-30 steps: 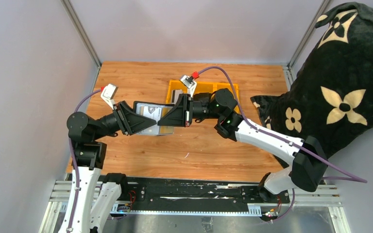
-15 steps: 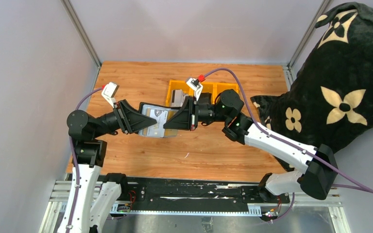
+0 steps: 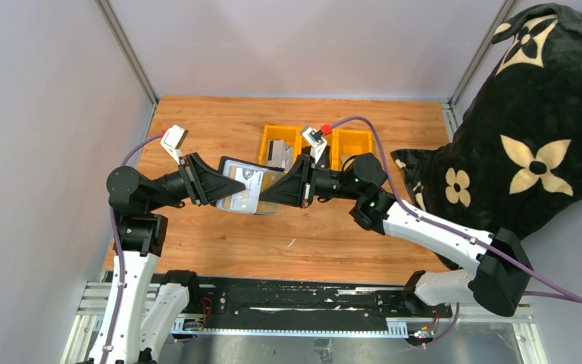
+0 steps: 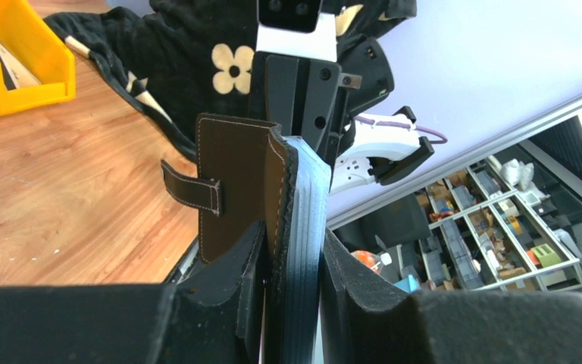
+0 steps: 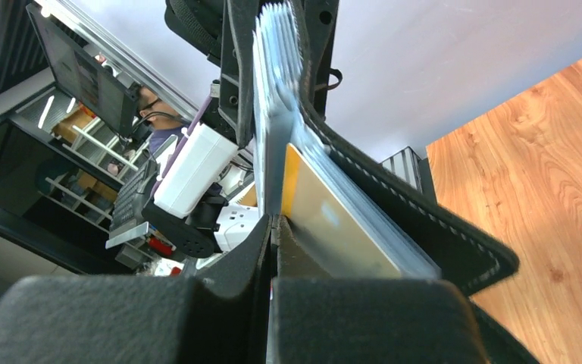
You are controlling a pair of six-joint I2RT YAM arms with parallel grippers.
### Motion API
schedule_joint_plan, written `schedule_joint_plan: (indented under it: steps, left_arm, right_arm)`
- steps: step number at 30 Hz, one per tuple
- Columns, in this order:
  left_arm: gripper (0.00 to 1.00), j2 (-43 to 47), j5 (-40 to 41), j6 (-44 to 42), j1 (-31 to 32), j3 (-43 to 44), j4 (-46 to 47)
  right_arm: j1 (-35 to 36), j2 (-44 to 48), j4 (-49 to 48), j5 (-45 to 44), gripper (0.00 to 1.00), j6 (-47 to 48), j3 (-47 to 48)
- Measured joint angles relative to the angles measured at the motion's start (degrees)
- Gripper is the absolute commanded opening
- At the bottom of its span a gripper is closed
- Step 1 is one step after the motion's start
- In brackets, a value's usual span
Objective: Take the credit cards out of the card holder
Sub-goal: Remove the credit card from the card holder.
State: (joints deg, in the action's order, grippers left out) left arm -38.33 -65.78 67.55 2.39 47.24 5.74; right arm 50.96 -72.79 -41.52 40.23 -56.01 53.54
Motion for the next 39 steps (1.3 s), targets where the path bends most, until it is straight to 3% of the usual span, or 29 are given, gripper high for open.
schedule_joint_plan:
  steps: [2,3,9,17,21,24,27,30,33,39]
  left_arm:
    - [0.19,-0.02,0.04,0.11,-0.02,0.07,0.07]
    - [0.19,-0.02,0.07,0.13,-0.02,0.15,0.13]
    - [0.18,0.24,0.28,0.02,-0.02,0.39,0.22]
    - [0.17,0.48,0.44,-0.04,-0.07,0.42,0.22]
    - [0.21,0.76,1.09,-0.07,-0.26,0.42,0.24]
    - [0.47,1.09,1.92,-0.15,-0.57,0.42,0.28]
    - [0.58,1.6,1.84,0.09,-0.52,0.35,0.63]
    - [0.7,2.38,1.95,0.15,-0.5,-0.15,0.61]
    - [0.71,3.15,1.68,0.52,-0.33,-1.27,1.11]
    - [0.62,3.5,1.64,1.22,-0.33,-3.67,1.46]
  right_arm:
    - [-0.02,0.28,-2.01,-0.63,0.03,-0.83,-1.62]
    - [-0.02,0.28,-2.4,-0.81,0.13,-1.16,-2.03]
    - [-0.02,-0.15,-4.07,-0.66,0.37,-2.91,-1.51]
    - [-0.02,-1.9,-6.32,0.5,0.41,-4.11,1.6]
    - [-0.04,-3.34,-5.33,1.25,0.29,-4.2,3.54]
    - [-0.48,-4.83,-4.07,1.92,0.15,-4.35,5.18]
    - [-0.37,-6.73,-3.89,2.29,0.01,-4.55,6.45]
    - [-0.15,-8.5,-3.91,3.06,0.0,-5.11,7.93]
    - [0.07,-8.92,-3.87,3.17,0.0,-5.11,8.66]
    - [0.2,-9.62,-3.89,3.13,0.0,-5.14,8.98]
